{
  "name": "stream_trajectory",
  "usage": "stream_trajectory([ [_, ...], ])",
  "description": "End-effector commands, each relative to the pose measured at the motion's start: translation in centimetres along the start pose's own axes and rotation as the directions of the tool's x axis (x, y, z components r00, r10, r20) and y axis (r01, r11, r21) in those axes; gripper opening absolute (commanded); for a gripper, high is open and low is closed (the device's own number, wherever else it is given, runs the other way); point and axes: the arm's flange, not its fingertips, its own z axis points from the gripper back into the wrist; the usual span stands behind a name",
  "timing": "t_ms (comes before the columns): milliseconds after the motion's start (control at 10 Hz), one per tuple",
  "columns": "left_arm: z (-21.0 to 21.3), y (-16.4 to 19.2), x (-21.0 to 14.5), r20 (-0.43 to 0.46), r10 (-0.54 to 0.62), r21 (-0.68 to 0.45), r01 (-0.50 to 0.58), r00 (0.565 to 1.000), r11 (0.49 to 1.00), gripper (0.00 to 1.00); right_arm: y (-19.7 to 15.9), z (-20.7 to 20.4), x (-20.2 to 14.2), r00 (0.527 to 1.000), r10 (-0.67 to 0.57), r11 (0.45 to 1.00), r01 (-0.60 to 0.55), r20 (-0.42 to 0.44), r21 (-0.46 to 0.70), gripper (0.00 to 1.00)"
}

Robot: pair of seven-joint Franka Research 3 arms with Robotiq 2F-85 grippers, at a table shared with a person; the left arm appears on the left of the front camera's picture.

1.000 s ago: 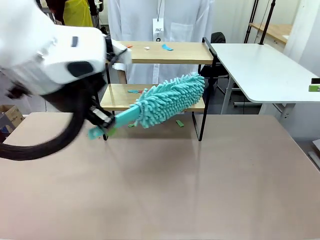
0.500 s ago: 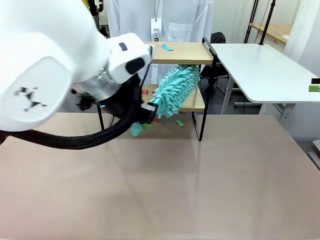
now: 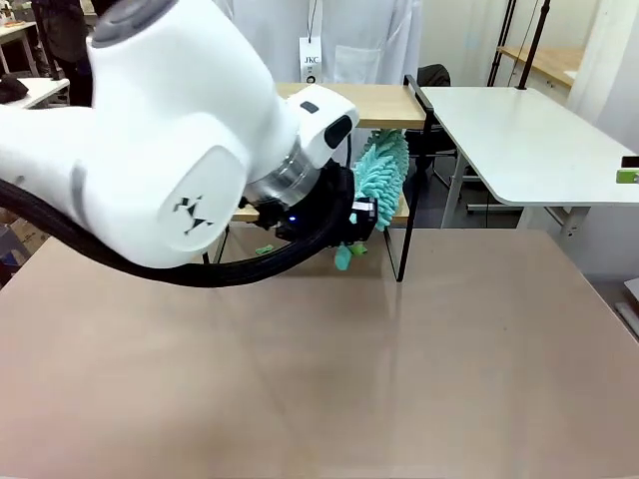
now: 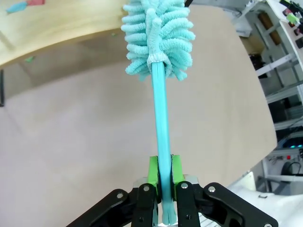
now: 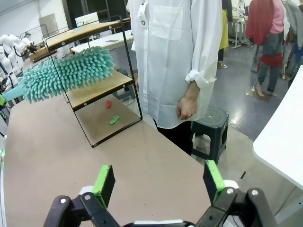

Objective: Clean the shelf.
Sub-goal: Clean the specific section of the Shelf indicated by the human with the Duster.

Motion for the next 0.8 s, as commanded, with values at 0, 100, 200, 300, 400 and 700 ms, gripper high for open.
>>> stream_trajectory([
  [0, -1.4, -1.9, 1.2, 0.037, 0.073, 0.006, -0.073, 0.997, 0.997, 0.13, 0.1, 0.0, 0.3, 1.0, 0.005, 1.0, -0.005, 0.001, 0.0, 1.0],
  [100, -2.1, -2.2, 1.6, 0.046, 0.093, 0.025, -0.095, 0.995, 0.995, 0.13, 0.1, 0.0, 0.3, 1.0, 0.005, 1.0, -0.005, 0.001, 0.0, 1.0],
  [200, -2.8, -2.5, 1.9, 0.051, 0.11, 0.03, -0.112, 0.993, 0.993, 0.13, 0.1, 0.0, 0.3, 1.0, 0.005, 1.0, -0.005, 0.001, 0.0, 1.0],
  [300, -3.4, -2.6, 2.0, 0.065, 0.13, 0.038, -0.133, 0.989, 0.99, 0.13, 0.1, 0.0, 0.3, 1.0, 0.005, 1.0, -0.005, 0.001, 0.0, 1.0],
  [400, -3.9, -2.8, 2.2, 0.073, 0.143, 0.031, -0.145, 0.987, 0.989, 0.13, 0.1, 0.0, 0.3, 1.0, 0.005, 1.0, -0.005, 0.001, 0.0, 1.0],
  [700, -6.1, -3.3, 2.9, 0.069, 0.157, 0.061, -0.161, 0.985, 0.985, 0.13, 0.1, 0.0, 0.3, 1.0, 0.005, 1.0, -0.005, 0.001, 0.0, 1.0],
])
